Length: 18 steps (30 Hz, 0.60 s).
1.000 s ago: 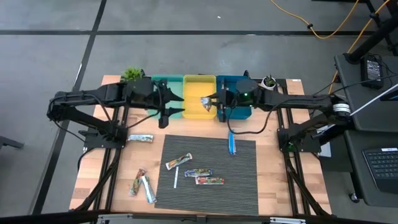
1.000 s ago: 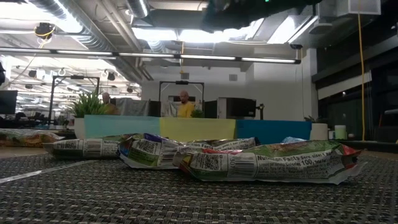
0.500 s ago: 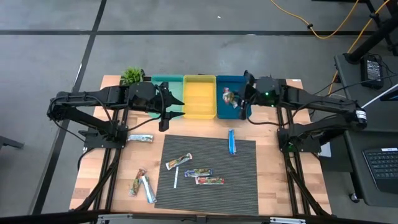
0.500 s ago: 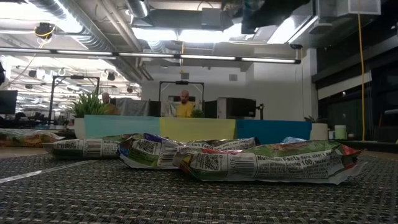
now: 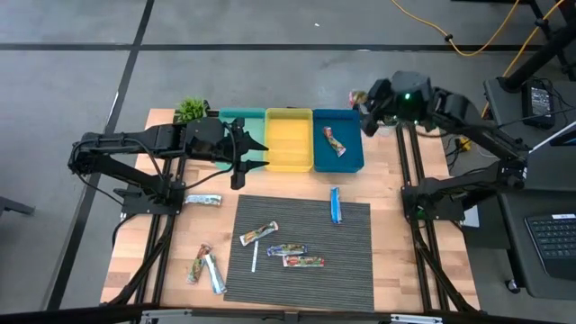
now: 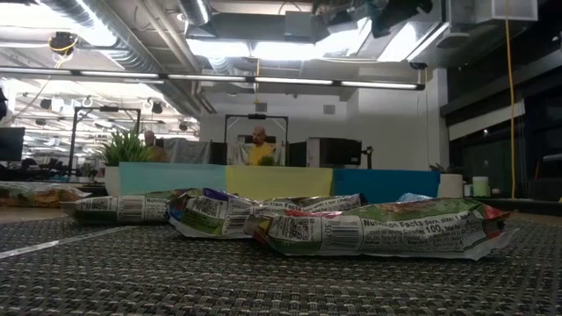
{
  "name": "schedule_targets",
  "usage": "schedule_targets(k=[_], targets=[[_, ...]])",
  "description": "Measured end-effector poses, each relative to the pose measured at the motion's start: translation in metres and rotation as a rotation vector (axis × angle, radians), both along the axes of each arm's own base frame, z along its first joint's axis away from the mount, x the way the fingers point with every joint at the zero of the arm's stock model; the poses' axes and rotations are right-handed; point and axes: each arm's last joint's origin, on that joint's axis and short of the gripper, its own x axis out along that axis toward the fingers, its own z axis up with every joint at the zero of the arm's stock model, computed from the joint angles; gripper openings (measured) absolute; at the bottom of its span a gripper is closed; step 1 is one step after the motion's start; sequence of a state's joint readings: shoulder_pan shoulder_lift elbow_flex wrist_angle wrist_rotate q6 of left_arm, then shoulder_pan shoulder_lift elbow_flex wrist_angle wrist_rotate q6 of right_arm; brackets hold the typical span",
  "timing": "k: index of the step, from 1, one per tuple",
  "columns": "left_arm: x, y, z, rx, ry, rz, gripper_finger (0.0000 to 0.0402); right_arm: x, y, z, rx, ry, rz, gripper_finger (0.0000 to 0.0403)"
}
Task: Pick and place Granola Bars by type
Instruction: Put the red granola bar into the blue bin
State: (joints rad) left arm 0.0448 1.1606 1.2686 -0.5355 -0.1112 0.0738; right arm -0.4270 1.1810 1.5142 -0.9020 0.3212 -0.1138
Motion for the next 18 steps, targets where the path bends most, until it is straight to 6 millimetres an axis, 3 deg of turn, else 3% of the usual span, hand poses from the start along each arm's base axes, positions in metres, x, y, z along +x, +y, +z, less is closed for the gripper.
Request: schedule_targets(k=[4, 8, 18], targets=[[0.000, 0.000, 0.000, 0.000, -0.001, 0.000, 0.0175, -0.007, -0.007, 0.006, 0.005, 0.013, -0.044, 0.0064], [0.000, 0.000, 0.000, 0.000, -0.001, 0.000, 0.0175, -0.009, -0.016, -0.002, 0.029, 0.037, -0.074, 0.0064], [0.000, 0.000, 0.000, 0.000, -0.001, 0.000, 0.0175, 0.016, -0.067, -0.078, 0.173, 0.245, -0.151, 0.0064]])
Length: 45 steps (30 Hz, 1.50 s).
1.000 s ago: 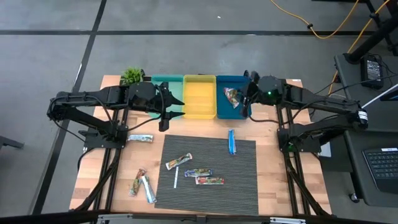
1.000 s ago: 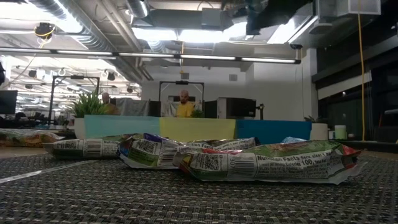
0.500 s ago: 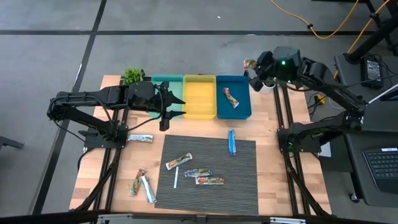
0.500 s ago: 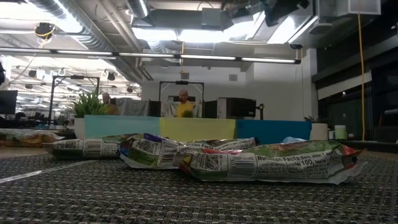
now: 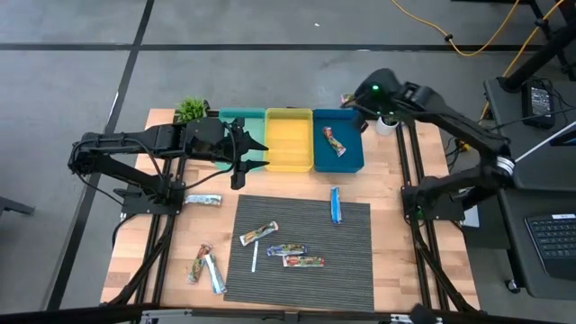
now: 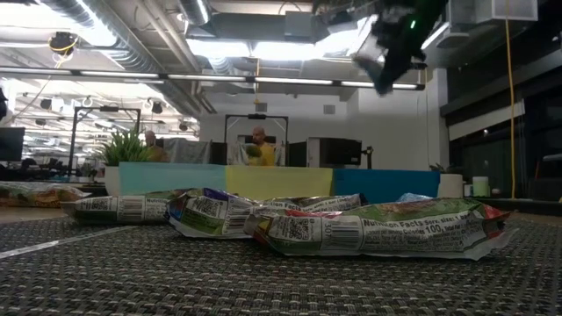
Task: Pick and place Granola Bars by type
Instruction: Put the red granola bar into the blue bin
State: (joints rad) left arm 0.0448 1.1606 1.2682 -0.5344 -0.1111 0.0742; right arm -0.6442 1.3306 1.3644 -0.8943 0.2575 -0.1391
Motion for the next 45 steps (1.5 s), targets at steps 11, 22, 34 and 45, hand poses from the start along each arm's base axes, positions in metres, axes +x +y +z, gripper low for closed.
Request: schedule_targets(k=[11, 22, 34, 45], targets=[[0.000, 0.000, 0.000, 0.000, 0.000, 0.000, 0.0175, 0.023, -0.038, -0.051, 0.128, 0.140, 0.016, 0.0064], [0.000, 0.000, 0.000, 0.000, 0.001, 0.000, 0.0175, 0.048, -0.060, -0.121, 0.314, 0.171, 0.044, 0.0064], [0.000, 0.000, 0.000, -0.007, 0.000, 0.003, 0.0175, 0.047, -0.079, -0.161, 0.401, 0.256, -0.003, 0.0064], [0.000, 0.000, 0.000, -0.007, 0.001, 0.003, 0.0175, 0.041, -0.084, -0.159, 0.352, 0.286, -0.050, 0.0112]])
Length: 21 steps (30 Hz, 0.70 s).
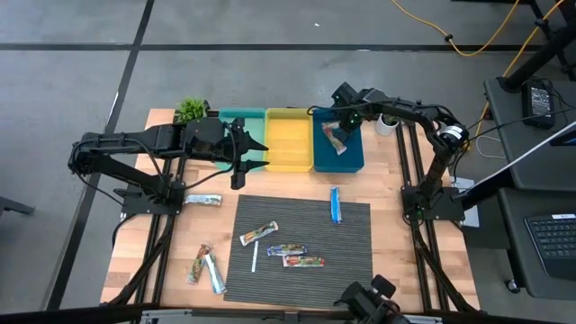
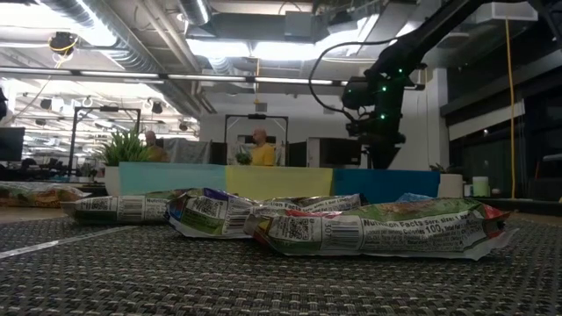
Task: Pick and place Granola Bars by type
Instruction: Put the red granola bar into the blue bin, then put the blue granola bar into the yellow bin
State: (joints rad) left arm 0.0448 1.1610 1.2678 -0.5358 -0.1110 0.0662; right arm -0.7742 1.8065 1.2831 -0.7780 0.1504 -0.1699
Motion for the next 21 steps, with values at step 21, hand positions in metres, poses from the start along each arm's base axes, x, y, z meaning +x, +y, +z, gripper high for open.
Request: schedule_targets(k=[21], targets=[[-0.002, 0.000, -0.004, -0.002, 0.045, 0.000, 0.0175, 0.017, 0.063, 0.044, -0.008, -0.044, 0.146, 0.0187]])
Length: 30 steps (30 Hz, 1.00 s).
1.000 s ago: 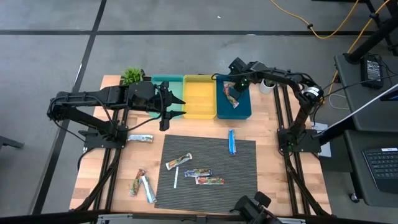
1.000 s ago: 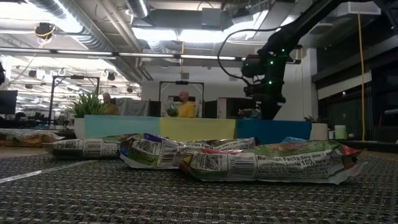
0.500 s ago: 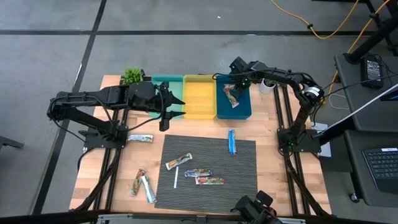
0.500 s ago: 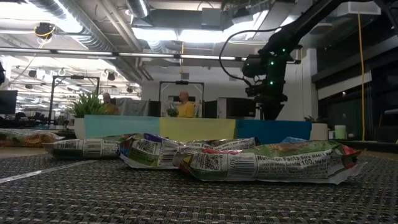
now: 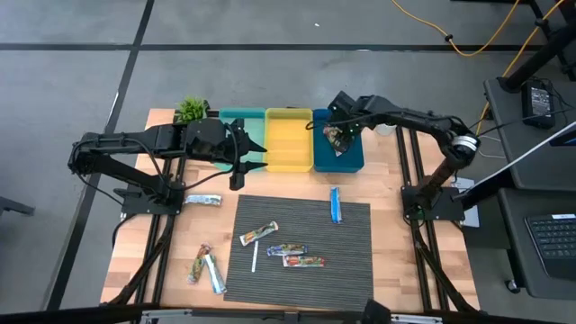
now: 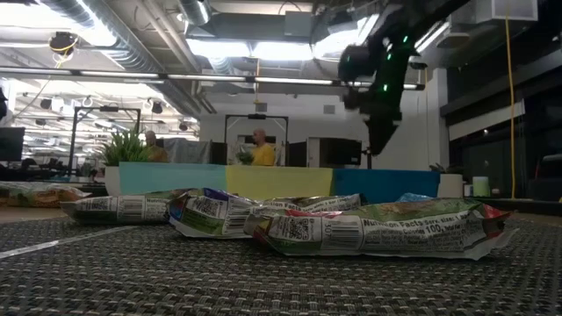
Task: Pick and place Granola Bars by type
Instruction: Put the blue granola bar into the yellow bin
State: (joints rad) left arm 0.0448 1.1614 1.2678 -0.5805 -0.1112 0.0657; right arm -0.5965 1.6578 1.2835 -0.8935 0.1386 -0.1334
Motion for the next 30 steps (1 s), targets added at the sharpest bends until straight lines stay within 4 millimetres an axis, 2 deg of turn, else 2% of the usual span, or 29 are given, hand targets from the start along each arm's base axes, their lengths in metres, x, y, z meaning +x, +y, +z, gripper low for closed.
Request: schedule_targets(k=[3, 7, 15, 22, 30], targets=[[0.000, 0.000, -0.001, -0.007, 0.009, 0.002, 0.0175, -0.005, 0.018, 0.022, -0.014, -0.053, -0.008, 0.0187], [-0.001, -0.001, -0.001, -0.015, 0.011, 0.002, 0.0175, -0.014, 0.053, 0.046, 0.004, -0.089, 0.002, 0.0187], [-0.001, -0.001, -0.001, -0.010, 0.013, 0.000, 0.0175, -0.024, 0.126, 0.079, 0.057, -0.213, 0.037, 0.0187], [-0.001, -0.001, -0.001, -0.002, 0.014, -0.004, 0.0175, -0.028, 0.170, 0.086, 0.131, -0.260, 0.033, 0.0187], [-0.001, -0.001, -0.001, 0.015, 0.017, -0.013, 0.0175, -0.025, 0.194, 0.083, 0.160, -0.267, -0.004, 0.0187]])
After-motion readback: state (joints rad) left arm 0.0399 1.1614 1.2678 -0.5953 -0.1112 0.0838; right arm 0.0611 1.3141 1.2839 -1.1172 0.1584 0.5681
